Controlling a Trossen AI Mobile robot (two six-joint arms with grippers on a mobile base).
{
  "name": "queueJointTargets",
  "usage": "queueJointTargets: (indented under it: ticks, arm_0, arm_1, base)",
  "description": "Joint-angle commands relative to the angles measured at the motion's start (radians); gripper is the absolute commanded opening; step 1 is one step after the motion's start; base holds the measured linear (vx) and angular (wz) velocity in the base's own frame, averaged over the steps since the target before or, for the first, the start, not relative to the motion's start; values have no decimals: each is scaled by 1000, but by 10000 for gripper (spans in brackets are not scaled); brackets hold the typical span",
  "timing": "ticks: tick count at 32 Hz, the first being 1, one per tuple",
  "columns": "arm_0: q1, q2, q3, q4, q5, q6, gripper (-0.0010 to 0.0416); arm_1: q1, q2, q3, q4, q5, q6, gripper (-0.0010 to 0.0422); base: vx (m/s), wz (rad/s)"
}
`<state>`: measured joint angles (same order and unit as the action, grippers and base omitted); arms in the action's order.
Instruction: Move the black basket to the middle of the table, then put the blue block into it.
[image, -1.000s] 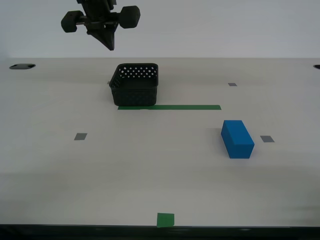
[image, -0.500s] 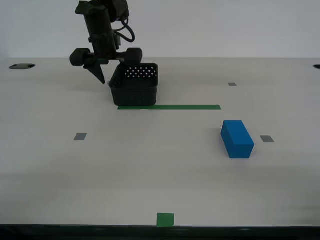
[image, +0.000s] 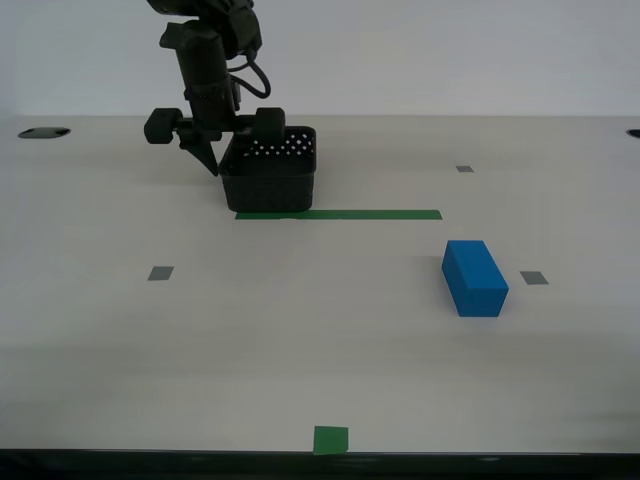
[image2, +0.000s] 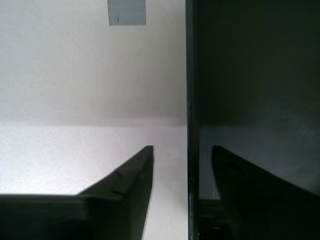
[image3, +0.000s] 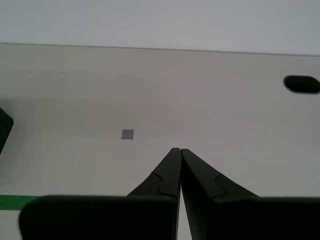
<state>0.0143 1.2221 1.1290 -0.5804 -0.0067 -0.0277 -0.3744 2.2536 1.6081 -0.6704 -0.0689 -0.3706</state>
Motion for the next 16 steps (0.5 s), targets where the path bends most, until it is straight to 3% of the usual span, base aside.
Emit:
queueJointTargets:
  ticks: [1,4,9,13,16]
  arm_0:
    - [1,0,1,2,0,-3,0]
    - [2,0,1,5,0,-3,0]
    - [3,0,1,13,0,-3,0]
    - [4,0,1,19,0,-3,0]
    - [5,0,1,20,0,-3,0]
  arm_1:
    - [0,0,-3,0,2,-13,63]
    - [0,0,-4,4,24,-12,-4]
    - [-1,0,0,14,29,-16,-1]
    - [-12,-1,18,-26,96,-50,-2]
    - [-35,-3,51,-113,97,-40,-2]
  base:
    - [0,0]
    - [0,0]
    - [0,0]
    - [0,0]
    - [0,0]
